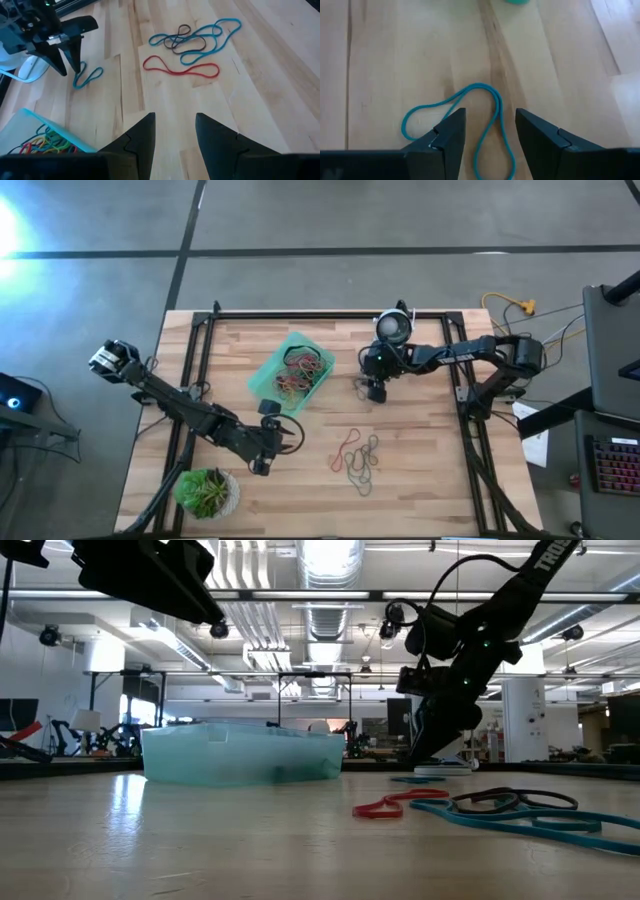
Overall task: Pick and place rubber bands into bin
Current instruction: Put the blue rubber band into the green bin
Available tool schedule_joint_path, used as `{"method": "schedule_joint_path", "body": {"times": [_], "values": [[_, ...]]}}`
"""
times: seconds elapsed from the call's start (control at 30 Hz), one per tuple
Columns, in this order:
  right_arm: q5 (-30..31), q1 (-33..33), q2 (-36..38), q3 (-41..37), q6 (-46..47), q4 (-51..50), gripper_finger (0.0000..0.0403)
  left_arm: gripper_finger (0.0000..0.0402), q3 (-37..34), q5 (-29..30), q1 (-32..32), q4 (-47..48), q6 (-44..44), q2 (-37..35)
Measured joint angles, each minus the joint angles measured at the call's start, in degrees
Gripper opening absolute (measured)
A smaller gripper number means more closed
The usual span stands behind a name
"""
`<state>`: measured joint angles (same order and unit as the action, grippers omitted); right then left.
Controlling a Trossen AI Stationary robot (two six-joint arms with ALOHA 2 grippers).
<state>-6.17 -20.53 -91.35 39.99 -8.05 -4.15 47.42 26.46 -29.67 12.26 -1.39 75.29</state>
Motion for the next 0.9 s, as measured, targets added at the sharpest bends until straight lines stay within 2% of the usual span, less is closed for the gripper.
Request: {"method": "schedule_joint_path", "body": {"times": [0.2,0.47,0.63,0.9], "values": [[-0.3,0.0,-0.4,0.0,-2.0,0.2,0.0156,0.0125,0.0,0.0,0.0,-1.1,0.2,0.0],[-1.1,-1.2,-5.6,0.4,-2.5,0.5,0.0141,0.0125,0.0,0.0,0.0,-1.2,0.2,0.0],[-1.1,-1.8,-6.3,1.1,-1.5,0.4,0.0133,0.0125,0.0,0.0,0.0,-1.2,0.3,0.0],[-0.6,-2.1,-7.1,1.4,0.8,-0.9,0.0093,0.0125,0.0,0.0,0.0,-1.2,0.3,0.0]]}}
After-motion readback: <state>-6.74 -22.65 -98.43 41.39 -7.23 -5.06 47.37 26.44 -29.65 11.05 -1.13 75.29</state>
